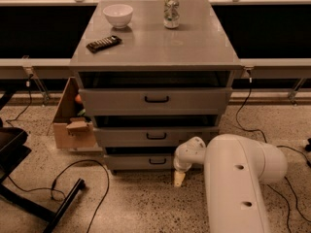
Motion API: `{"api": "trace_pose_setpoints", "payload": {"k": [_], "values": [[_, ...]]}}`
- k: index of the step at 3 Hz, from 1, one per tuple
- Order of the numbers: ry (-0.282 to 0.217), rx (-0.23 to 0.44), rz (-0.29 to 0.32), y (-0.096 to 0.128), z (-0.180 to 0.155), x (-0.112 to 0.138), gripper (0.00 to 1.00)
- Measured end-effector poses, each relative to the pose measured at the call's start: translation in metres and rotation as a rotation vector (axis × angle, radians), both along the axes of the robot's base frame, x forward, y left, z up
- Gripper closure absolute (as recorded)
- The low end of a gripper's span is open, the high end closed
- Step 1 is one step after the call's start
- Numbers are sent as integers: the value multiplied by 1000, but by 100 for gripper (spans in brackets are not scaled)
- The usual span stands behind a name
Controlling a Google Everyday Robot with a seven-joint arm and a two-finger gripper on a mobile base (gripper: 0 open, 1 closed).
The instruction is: Open bottom drawer
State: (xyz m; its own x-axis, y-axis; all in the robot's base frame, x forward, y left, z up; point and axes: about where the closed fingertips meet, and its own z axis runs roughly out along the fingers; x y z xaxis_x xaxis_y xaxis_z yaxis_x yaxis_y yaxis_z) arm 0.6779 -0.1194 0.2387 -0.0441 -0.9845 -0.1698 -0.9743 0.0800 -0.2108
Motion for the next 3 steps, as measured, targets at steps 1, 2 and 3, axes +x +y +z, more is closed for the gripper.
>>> {"api": "trace_pose_setpoints", "payload": {"k": [1, 2, 3], "values": [[10, -2, 2, 8, -15, 11, 0], [32, -16, 9, 11, -29, 19, 0], [53, -48, -2, 8, -39, 33, 0]]}}
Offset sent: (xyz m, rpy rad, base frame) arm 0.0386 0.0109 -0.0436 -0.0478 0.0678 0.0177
